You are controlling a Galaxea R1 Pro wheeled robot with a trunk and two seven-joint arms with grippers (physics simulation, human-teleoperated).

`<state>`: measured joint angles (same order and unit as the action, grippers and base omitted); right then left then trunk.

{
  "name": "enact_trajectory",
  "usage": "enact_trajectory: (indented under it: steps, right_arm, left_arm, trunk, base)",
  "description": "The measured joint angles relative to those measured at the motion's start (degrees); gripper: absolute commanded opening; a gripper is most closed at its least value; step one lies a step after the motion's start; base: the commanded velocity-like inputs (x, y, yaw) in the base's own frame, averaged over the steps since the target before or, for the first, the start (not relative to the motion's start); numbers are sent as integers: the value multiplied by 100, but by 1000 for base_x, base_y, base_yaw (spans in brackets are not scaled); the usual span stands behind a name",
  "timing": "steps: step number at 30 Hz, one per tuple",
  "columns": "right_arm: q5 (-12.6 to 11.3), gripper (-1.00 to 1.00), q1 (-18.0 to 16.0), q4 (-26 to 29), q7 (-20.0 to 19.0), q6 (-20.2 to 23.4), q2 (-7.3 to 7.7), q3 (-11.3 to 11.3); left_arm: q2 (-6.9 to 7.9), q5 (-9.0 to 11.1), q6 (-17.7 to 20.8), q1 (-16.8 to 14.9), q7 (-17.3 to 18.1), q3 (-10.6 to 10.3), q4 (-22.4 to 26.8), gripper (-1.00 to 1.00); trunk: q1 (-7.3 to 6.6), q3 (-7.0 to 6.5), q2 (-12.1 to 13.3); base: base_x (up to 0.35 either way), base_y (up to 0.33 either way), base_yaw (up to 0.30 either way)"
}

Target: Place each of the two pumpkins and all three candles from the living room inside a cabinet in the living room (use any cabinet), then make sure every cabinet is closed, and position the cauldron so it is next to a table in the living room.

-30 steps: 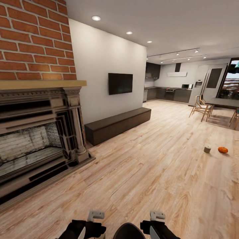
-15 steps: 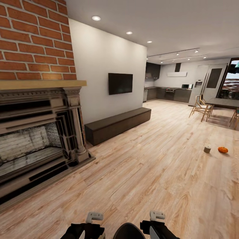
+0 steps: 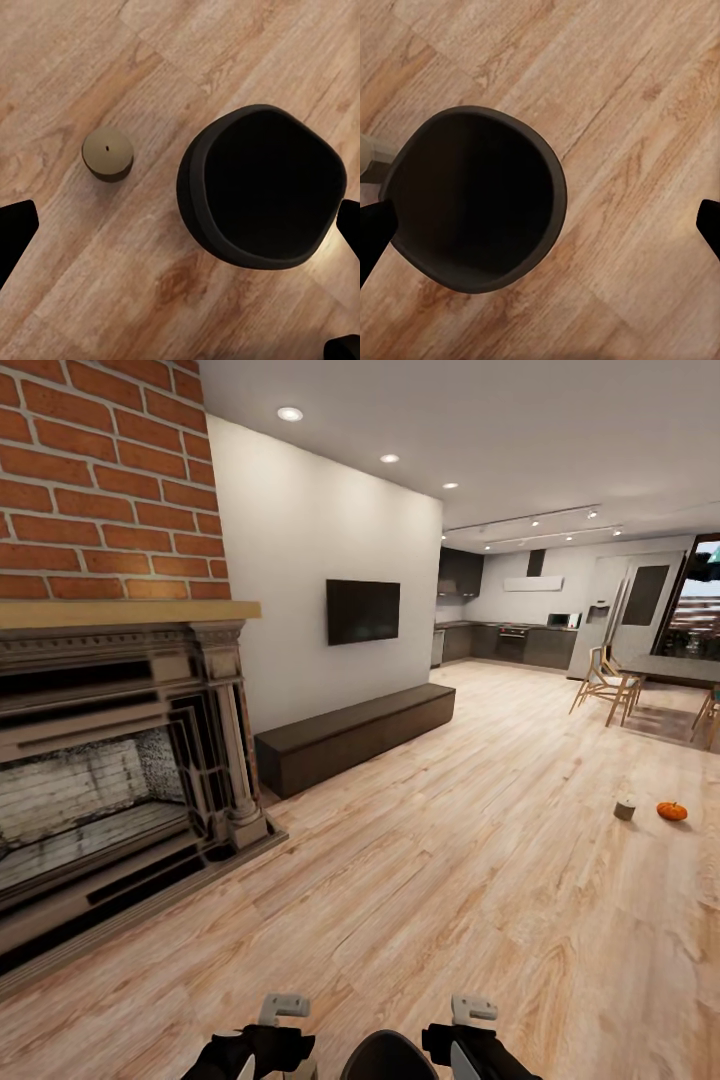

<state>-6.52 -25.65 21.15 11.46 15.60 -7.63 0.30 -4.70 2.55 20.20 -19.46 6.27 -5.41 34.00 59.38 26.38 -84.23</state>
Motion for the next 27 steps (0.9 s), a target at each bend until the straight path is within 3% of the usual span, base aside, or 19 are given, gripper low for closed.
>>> enact_trajectory:
  steps: [16,27]
  right_arm:
    - [7,100,0,4,-8,0,0,0]
    - [7,100,0,7,-15,0,0,0]
  left_arm:
    - [3,-8,-21,6,3,-5,0,100]
    - [2,-8,-245,6,2,-6,-15,100]
  trunk:
    - [352,287,-642]
    - [593,485,-1083]
  base:
    - [0,0,0]
    - [0,0,0]
